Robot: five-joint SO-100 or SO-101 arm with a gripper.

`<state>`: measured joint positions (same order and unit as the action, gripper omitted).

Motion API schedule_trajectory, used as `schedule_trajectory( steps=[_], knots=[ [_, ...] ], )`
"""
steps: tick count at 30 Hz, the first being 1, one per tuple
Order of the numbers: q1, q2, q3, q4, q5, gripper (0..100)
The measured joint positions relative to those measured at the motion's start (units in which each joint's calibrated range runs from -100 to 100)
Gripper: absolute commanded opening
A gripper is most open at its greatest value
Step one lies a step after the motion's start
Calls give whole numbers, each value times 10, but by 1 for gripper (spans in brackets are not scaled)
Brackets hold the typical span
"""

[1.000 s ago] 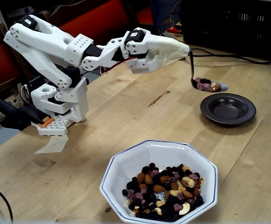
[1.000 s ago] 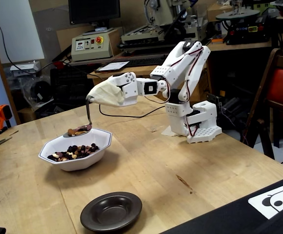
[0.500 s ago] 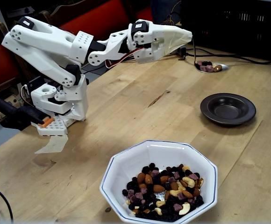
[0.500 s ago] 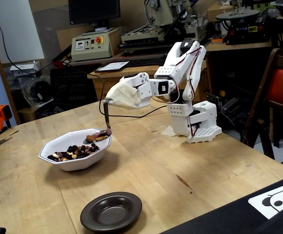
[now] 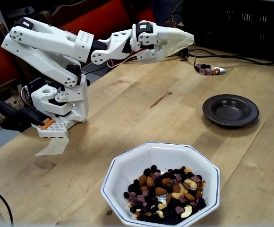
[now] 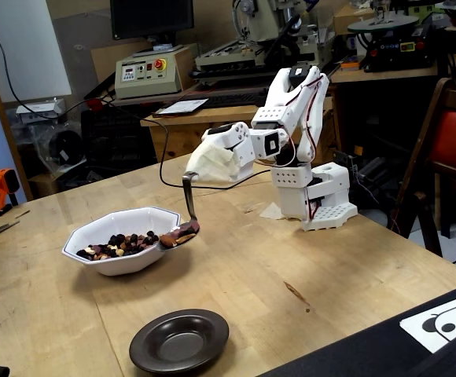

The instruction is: Use spoon to transfer food from the white bowl to brown plate

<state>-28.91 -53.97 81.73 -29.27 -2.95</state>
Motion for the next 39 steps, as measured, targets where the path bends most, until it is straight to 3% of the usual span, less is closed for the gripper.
schedule_trajectory(
  steps=[22, 39],
  knots=[
    [-17, 0, 0, 2, 1, 2],
    [-17, 162, -70, 2, 1, 3]
  ],
)
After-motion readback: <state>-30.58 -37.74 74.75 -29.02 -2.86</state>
